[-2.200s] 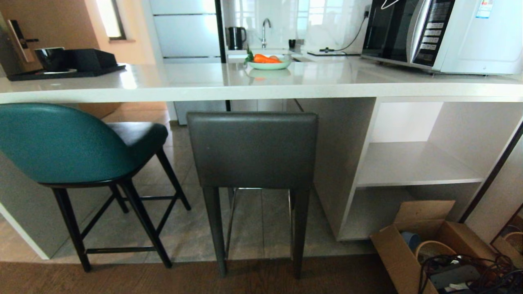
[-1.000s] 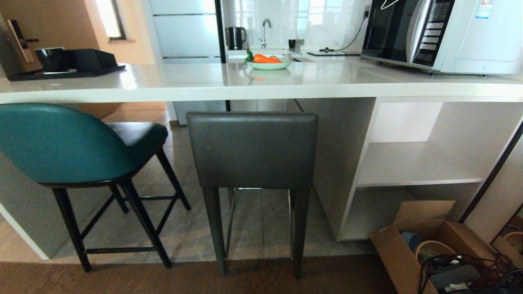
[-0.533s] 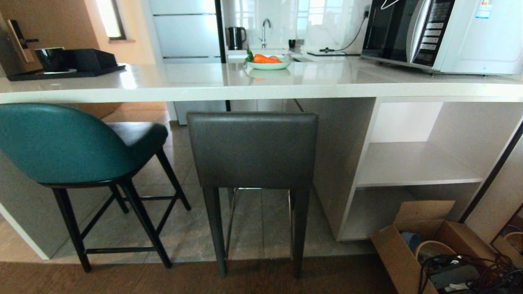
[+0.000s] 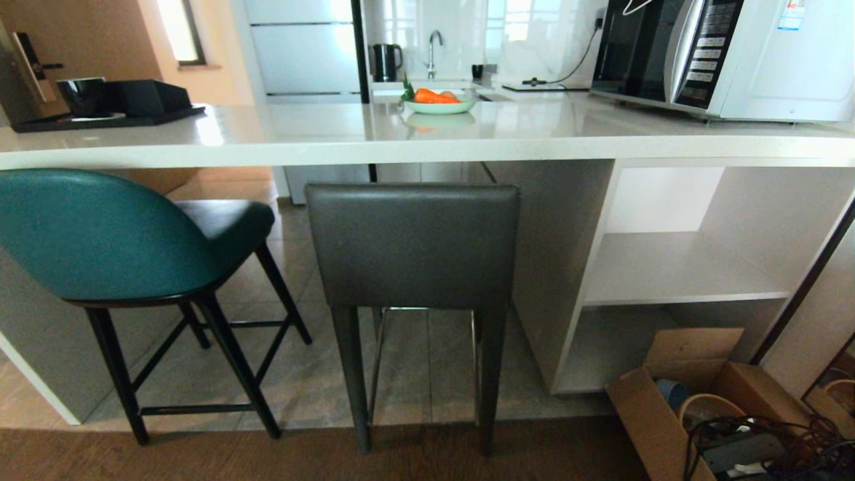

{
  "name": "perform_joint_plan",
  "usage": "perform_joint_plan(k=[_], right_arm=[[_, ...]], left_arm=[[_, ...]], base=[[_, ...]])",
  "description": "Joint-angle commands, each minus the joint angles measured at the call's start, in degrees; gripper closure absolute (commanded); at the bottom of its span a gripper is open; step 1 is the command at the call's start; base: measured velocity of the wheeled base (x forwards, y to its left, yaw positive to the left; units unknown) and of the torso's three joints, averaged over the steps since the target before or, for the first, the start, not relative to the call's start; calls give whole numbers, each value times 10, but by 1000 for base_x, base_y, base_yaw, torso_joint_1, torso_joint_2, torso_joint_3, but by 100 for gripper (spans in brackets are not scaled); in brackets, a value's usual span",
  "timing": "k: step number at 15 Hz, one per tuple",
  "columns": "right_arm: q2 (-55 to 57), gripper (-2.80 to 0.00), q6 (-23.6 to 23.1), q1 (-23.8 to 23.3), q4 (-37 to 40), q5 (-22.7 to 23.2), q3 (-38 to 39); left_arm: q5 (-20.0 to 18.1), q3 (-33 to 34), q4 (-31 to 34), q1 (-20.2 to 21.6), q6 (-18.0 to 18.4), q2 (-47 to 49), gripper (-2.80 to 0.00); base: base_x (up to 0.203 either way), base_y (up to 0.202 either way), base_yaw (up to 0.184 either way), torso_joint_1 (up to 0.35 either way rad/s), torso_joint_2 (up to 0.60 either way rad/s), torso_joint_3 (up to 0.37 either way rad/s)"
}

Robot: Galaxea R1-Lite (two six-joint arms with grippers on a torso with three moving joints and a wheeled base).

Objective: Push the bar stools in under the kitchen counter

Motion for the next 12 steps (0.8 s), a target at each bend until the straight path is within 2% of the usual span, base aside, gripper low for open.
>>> perform_joint_plan(k=[1,12], right_arm=[[2,0,0,0,0,0,16],[2,0,0,0,0,0,16]], left_arm=[[0,0,1,0,0,1,0],[0,0,1,1,-1,1,0]], base=[[0,0,0,0,0,0],[0,0,0,0,0,0]])
